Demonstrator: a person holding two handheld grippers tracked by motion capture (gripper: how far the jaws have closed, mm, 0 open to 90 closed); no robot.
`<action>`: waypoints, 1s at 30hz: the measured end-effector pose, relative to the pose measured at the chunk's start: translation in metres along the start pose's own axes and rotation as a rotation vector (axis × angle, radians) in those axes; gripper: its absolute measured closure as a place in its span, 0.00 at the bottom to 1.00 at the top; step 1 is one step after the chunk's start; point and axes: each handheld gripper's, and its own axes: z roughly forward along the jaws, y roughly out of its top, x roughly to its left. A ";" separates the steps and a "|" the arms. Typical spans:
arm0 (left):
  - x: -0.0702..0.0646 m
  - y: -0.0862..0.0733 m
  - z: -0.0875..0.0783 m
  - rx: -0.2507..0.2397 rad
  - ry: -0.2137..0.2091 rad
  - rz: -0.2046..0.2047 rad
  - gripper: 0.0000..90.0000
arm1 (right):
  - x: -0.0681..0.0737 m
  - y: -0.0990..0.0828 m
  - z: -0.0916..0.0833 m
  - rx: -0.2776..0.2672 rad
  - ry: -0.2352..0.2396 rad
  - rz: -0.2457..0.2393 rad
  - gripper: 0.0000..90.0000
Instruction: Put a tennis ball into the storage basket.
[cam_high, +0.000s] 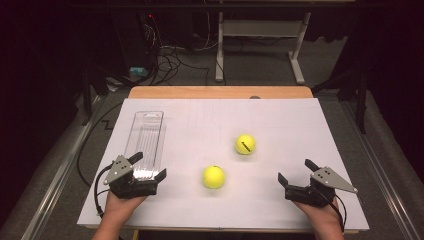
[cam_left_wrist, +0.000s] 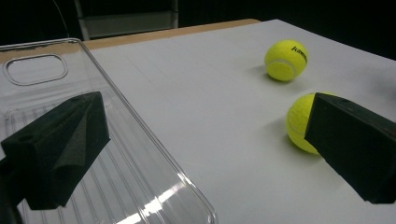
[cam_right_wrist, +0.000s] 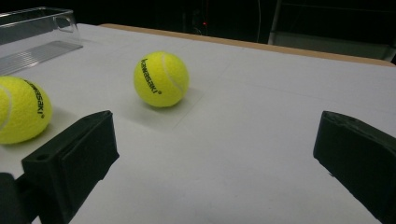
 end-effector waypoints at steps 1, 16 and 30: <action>-0.001 0.000 0.000 0.002 0.000 0.001 0.01 | 0.000 0.000 0.000 0.001 0.002 -0.001 0.00; -0.002 0.000 -0.001 -0.009 -0.007 0.001 0.01 | -0.002 0.001 -0.001 -0.003 -0.004 -0.002 0.00; -0.020 0.006 0.008 0.009 -0.060 0.033 0.01 | -0.003 0.000 -0.001 0.005 -0.003 0.007 0.00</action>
